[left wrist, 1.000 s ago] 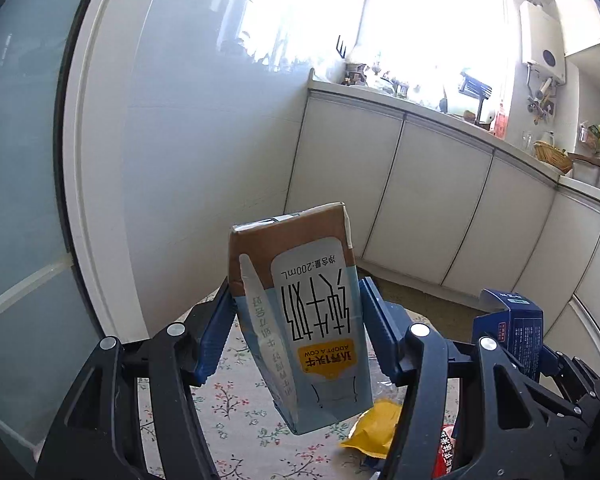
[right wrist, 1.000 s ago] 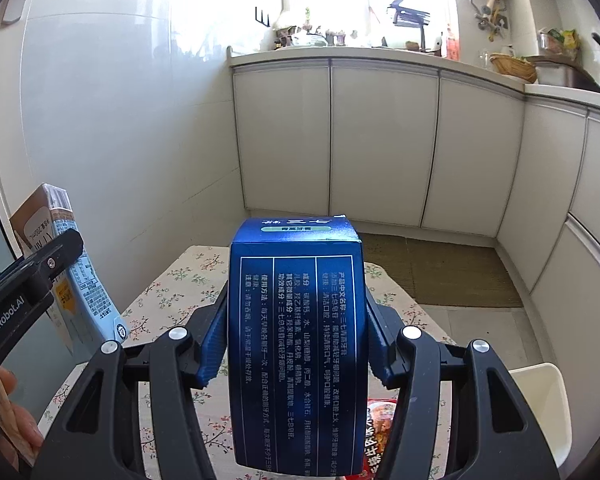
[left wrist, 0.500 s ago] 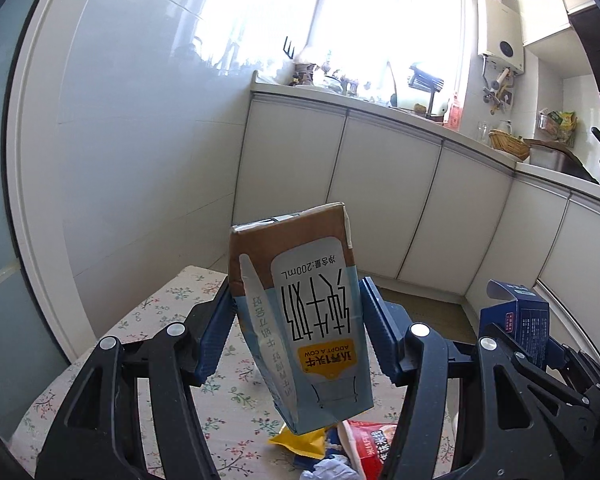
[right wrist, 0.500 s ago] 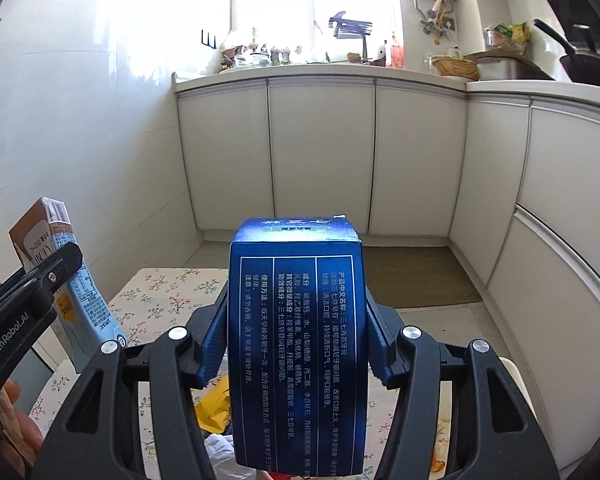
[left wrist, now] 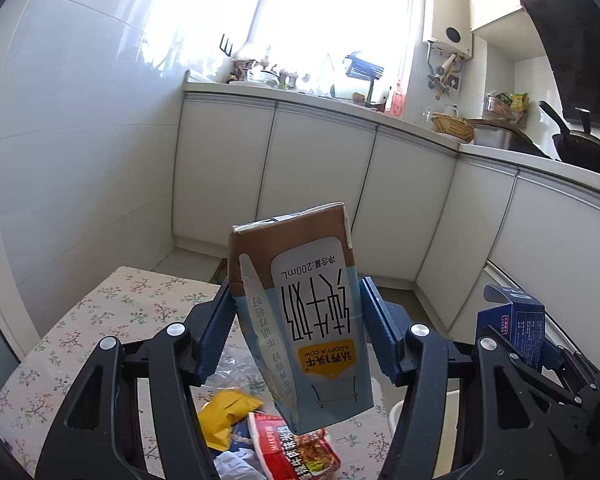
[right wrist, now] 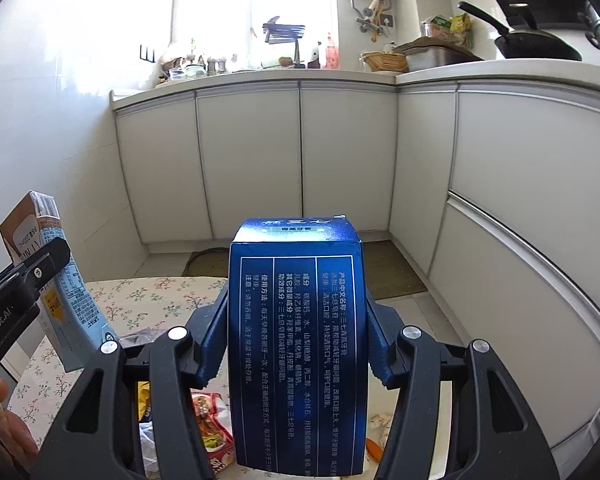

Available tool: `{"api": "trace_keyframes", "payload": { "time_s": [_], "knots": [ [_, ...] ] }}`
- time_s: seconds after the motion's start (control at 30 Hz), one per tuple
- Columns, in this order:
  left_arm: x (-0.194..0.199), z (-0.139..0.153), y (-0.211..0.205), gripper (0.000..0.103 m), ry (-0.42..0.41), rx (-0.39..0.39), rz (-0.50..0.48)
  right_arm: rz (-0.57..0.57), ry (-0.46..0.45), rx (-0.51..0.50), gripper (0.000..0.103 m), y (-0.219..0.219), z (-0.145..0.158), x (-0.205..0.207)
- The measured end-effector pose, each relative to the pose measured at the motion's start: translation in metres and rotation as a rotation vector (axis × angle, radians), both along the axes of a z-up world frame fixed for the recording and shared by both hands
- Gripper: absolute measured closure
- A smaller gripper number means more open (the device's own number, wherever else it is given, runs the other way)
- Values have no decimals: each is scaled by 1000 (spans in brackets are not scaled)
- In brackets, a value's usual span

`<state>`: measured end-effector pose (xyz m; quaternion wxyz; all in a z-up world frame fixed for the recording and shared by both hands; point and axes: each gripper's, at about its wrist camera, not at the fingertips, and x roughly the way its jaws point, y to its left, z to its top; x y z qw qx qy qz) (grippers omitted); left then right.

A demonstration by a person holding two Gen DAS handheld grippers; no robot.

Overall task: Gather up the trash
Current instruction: 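Lift box and carton and carry both over the white bin, then open both tools to drop box and carton into the bin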

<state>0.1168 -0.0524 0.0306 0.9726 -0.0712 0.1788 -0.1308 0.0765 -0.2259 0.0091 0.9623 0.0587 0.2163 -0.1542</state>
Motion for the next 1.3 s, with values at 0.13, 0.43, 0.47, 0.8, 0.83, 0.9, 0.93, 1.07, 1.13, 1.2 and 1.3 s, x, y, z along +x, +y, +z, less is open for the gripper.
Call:
{"api": "trace_keyframes", "payload": {
  "time_s": [0.13, 0.43, 0.47, 0.8, 0.83, 0.9, 0.93, 1.07, 1.13, 1.2, 1.3],
  "knots": [
    [-2, -1, -24, 45, 6, -2, -45, -57, 10, 9, 46, -28, -4, -10],
    [-13, -9, -80, 45, 4, 8, -150, -171, 50, 39, 46, -89, -22, -22],
    [-13, -10, -86, 45, 7, 9, -160, -179, 58, 44, 46, -95, -24, -22],
    [-13, -23, -138, 45, 31, 38, -240, -220, 113, 105, 46, -146, -49, -33],
    [-13, -24, -142, 45, 33, 41, -247, -225, 114, 104, 44, -150, -51, -34],
    [-13, -28, -152, 45, 42, 45, -263, -232, 114, 99, 38, -157, -53, -37],
    [-13, -30, -156, 45, 45, 46, -271, -241, 110, 97, 36, -161, -54, -40],
    [-14, -36, -174, 45, 56, 53, -301, -276, 94, 101, 31, -175, -53, -48],
    [-15, -39, -182, 45, 61, 58, -319, -299, 85, 100, 31, -182, -52, -53],
    [-16, -43, -190, 45, 68, 64, -338, -325, 79, 104, 30, -188, -52, -59],
    [-18, -50, -201, 45, 75, 76, -366, -361, 75, 112, 29, -199, -53, -67]
  ]
}}
